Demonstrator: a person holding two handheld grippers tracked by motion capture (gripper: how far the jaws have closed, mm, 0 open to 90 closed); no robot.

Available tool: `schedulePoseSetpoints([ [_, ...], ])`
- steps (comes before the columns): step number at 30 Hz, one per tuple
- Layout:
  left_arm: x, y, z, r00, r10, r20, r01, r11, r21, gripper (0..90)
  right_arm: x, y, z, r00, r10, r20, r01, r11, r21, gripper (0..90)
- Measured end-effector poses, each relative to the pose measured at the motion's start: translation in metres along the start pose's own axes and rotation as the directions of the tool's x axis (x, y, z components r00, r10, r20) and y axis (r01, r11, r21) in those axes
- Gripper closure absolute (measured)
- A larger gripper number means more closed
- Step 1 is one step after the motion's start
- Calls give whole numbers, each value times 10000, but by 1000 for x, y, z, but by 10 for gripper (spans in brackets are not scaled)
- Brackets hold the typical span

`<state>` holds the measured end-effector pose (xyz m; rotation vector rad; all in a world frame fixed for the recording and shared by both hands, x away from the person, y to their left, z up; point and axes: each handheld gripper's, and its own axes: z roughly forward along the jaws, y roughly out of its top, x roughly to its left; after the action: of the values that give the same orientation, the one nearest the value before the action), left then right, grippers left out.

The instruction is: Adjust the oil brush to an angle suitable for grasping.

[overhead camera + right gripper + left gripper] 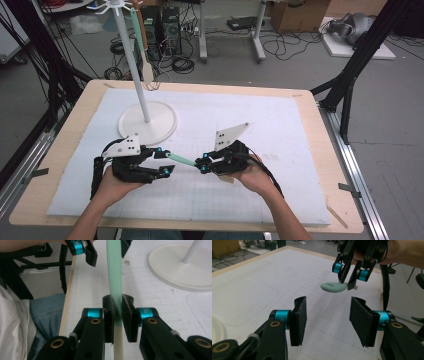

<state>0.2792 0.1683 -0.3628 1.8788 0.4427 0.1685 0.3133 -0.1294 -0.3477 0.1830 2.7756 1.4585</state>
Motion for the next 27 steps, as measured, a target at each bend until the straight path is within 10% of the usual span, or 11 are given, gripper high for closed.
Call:
schedulePoseSetpoints([
  [27, 1, 5, 5, 9975, -368, 603, 370, 9993, -16, 647, 4, 7, 12, 9994, -353, -51, 353, 9994, 12, 805],
])
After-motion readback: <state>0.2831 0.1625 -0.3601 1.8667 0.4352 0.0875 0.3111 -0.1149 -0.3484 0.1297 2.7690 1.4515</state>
